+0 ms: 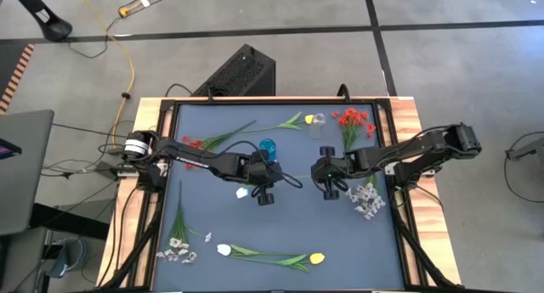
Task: Sort flowers into vase by color
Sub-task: Put the top white tulip into the transparent vase
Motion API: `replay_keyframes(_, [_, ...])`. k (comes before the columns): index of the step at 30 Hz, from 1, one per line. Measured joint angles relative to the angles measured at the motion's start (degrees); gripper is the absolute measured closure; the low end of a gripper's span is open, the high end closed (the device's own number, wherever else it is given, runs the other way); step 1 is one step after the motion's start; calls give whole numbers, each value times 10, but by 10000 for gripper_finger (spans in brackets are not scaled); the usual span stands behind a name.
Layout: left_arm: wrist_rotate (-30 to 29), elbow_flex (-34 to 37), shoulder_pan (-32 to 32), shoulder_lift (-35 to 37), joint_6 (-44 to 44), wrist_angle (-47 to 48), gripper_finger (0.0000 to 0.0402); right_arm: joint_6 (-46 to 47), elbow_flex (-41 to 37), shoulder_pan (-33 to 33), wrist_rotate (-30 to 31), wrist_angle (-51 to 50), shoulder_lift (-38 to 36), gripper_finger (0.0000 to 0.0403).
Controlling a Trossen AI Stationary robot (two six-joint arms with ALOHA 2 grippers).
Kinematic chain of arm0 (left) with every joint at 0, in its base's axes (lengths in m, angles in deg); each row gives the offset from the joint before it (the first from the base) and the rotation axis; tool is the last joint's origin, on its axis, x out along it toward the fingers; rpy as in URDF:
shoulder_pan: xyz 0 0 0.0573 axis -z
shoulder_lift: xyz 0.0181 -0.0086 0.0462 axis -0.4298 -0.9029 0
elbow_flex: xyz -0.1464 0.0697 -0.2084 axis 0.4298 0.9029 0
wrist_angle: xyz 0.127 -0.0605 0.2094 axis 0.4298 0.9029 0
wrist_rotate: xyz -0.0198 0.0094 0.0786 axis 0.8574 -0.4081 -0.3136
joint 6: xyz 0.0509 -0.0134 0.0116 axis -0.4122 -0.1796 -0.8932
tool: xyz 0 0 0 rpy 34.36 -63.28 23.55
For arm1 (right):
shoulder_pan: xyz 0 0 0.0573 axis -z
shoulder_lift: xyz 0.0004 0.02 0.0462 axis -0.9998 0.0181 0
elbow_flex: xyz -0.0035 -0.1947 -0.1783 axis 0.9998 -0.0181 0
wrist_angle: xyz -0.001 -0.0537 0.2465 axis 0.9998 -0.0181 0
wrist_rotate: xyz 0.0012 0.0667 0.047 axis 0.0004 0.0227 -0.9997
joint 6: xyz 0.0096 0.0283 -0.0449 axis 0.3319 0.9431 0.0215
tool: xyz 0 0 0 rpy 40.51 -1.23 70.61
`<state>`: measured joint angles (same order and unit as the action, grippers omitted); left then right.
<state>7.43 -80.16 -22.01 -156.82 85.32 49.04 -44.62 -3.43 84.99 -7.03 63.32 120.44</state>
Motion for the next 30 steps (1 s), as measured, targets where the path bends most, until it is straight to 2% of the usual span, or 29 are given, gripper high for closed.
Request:
replay_keyframes(8, [1, 0, 7, 2, -37, 0, 346, -16, 0, 0, -71, -9, 0, 375])
replay_keyframes(16, [37, 14, 7, 53, -121, -66, 297, -32, -4, 0, -87, -2, 0, 376])
replay_keyframes(21, [91, 98, -17, 129, -150, -208, 290, -54, -37, 3, -130, 45, 0, 376])
replay_keyframes(25, [133, 202, -49, 181, -122, -367, 290, -79, -43, 19, -237, 87, -5, 376])
replay_keyframes(30, [142, 290, -73, 214, -72, -532, 290, -139, -45, 46, -353, 181, -18, 376])
